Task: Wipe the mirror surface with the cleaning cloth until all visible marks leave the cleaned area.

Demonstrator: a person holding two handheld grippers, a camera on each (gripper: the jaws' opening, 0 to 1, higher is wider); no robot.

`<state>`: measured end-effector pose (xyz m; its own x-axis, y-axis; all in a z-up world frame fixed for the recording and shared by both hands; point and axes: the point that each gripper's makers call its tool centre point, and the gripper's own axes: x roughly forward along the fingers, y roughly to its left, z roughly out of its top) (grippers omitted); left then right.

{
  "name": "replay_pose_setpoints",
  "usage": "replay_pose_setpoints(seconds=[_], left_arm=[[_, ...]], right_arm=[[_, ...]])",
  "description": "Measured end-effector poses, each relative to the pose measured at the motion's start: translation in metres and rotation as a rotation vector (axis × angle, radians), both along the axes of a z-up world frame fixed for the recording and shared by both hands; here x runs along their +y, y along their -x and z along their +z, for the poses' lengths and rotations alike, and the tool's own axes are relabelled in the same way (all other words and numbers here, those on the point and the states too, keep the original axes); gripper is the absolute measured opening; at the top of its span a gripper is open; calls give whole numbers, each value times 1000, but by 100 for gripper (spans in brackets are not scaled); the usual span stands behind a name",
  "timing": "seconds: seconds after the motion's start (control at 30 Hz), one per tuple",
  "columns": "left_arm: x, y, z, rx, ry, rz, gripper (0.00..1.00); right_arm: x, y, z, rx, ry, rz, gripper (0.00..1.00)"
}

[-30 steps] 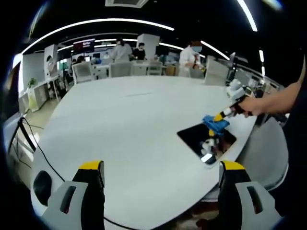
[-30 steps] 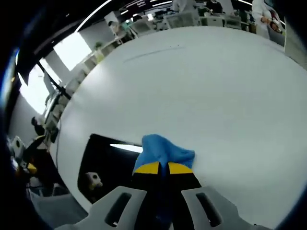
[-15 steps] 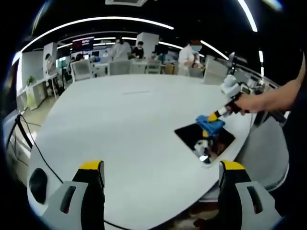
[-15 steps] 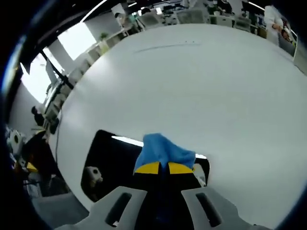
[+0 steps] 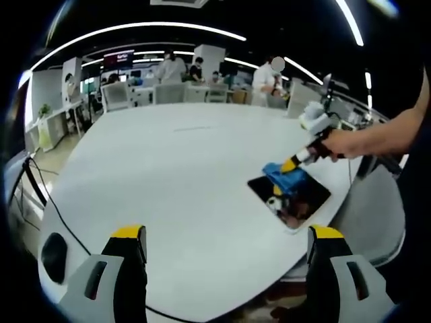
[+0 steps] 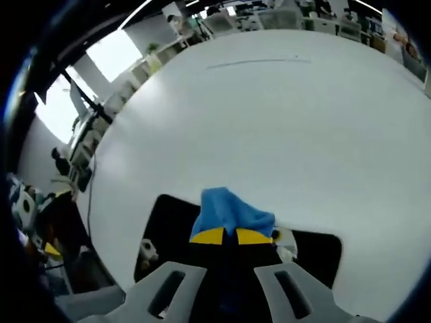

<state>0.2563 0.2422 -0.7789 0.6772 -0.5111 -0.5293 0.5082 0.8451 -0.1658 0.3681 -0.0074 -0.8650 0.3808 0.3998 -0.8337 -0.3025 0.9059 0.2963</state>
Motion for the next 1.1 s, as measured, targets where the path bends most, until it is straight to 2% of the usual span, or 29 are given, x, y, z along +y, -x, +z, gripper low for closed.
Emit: replay_pose_setpoints(seconds=[0.53, 0.8, 1.1], left_arm=[[-3, 0, 0, -7, 22, 31, 100], [-1, 2, 0, -3, 17, 37, 100], [-2, -1, 8, -22, 6, 33, 100]], right_arm=[[73, -10, -1, 20, -33, 88, 0], [74, -11, -1, -6, -14, 130, 0], [79, 13, -1, -1, -6, 175, 0]])
